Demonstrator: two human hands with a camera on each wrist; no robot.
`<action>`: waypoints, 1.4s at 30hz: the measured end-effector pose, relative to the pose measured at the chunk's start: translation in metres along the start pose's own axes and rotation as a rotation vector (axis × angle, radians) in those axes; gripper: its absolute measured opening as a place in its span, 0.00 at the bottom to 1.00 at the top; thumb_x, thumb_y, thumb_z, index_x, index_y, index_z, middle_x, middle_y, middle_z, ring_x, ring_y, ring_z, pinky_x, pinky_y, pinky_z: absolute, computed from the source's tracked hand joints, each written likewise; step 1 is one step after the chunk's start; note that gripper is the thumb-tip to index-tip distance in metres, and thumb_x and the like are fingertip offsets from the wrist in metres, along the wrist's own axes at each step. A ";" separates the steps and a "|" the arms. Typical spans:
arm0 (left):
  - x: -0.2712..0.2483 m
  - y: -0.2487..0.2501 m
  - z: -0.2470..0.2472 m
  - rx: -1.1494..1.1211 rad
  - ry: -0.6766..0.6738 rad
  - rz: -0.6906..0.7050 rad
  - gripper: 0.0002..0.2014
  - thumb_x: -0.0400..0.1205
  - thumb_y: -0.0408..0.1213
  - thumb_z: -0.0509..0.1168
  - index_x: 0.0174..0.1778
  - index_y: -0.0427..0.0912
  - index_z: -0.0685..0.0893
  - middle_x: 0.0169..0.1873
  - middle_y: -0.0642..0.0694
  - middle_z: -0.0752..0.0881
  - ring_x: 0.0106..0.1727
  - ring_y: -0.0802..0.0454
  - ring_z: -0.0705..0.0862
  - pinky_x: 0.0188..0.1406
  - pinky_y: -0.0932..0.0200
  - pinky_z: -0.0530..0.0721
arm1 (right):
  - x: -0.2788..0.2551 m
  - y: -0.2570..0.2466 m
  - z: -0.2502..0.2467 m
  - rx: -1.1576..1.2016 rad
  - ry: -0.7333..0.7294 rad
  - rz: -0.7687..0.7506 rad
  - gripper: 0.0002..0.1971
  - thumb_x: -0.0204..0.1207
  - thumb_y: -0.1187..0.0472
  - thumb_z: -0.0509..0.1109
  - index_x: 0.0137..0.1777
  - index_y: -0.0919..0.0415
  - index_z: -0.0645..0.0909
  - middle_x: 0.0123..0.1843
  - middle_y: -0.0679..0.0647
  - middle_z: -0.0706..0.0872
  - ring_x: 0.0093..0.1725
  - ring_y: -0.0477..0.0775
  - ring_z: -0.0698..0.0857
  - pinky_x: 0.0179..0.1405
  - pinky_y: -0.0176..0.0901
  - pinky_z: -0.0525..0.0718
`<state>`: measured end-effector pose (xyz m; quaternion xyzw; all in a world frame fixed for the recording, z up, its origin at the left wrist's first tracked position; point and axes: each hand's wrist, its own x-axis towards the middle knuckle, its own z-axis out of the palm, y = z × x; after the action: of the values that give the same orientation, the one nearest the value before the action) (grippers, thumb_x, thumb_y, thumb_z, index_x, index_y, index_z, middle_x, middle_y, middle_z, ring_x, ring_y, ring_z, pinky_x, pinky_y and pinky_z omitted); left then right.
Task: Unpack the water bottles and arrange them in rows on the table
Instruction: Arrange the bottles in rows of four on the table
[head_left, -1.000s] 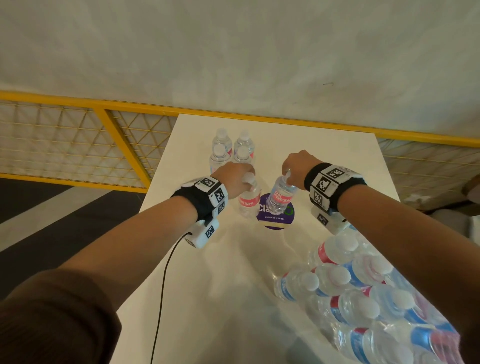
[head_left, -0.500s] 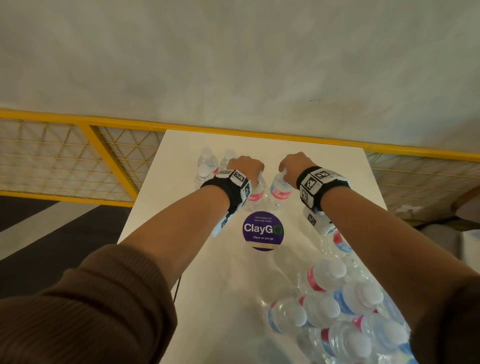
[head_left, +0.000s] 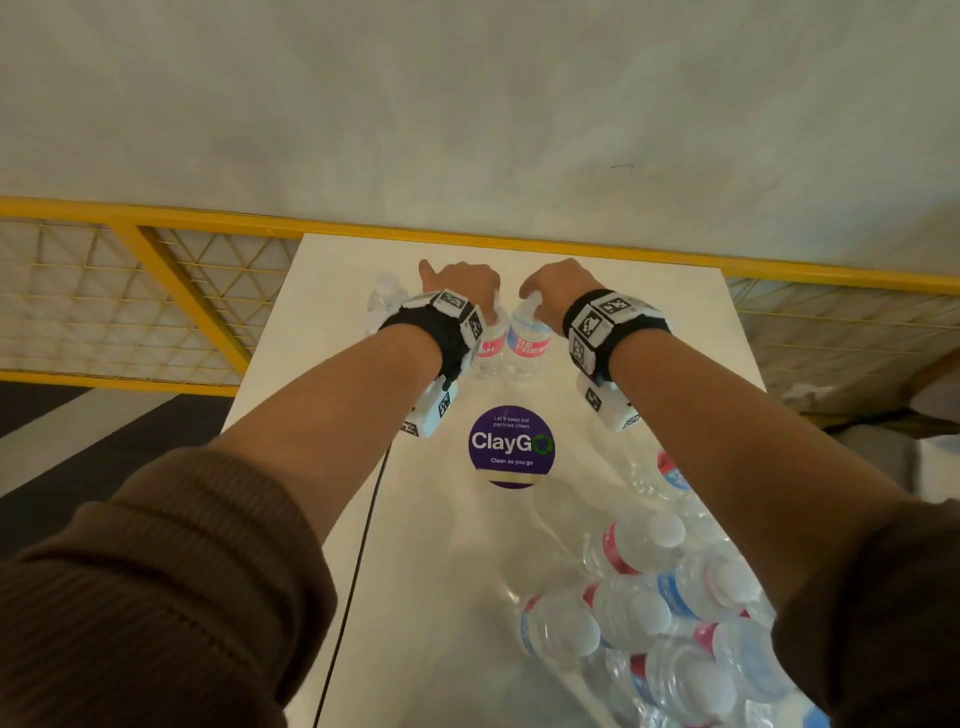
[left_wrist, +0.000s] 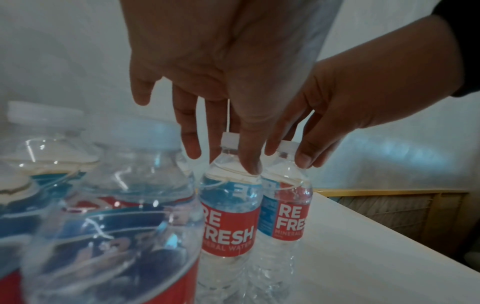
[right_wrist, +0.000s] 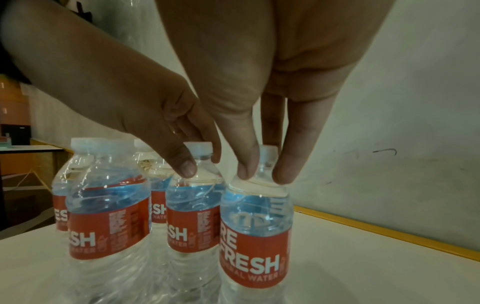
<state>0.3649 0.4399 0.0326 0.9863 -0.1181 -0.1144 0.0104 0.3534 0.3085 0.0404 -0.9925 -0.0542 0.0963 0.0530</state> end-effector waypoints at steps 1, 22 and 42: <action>-0.001 -0.001 -0.001 -0.014 -0.010 0.005 0.12 0.79 0.45 0.63 0.57 0.51 0.82 0.57 0.48 0.84 0.65 0.41 0.79 0.76 0.30 0.51 | -0.001 0.001 -0.001 0.006 0.003 0.002 0.20 0.78 0.64 0.66 0.70 0.54 0.78 0.71 0.57 0.79 0.69 0.60 0.80 0.68 0.49 0.80; -0.011 -0.012 -0.016 -0.015 -0.004 0.082 0.12 0.80 0.49 0.62 0.54 0.52 0.85 0.54 0.53 0.86 0.67 0.45 0.78 0.75 0.26 0.35 | 0.002 0.004 -0.010 -0.084 -0.046 -0.005 0.20 0.78 0.67 0.69 0.70 0.58 0.79 0.68 0.59 0.81 0.66 0.61 0.81 0.60 0.47 0.81; -0.004 -0.007 -0.013 -0.072 0.038 -0.001 0.10 0.79 0.48 0.63 0.49 0.52 0.88 0.44 0.53 0.86 0.62 0.47 0.80 0.75 0.25 0.35 | 0.008 -0.002 -0.009 -0.088 -0.056 0.048 0.17 0.76 0.63 0.72 0.64 0.66 0.82 0.61 0.63 0.85 0.59 0.63 0.85 0.53 0.47 0.84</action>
<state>0.3657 0.4472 0.0459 0.9874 -0.1132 -0.0998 0.0482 0.3632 0.3105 0.0483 -0.9917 -0.0359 0.1231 0.0053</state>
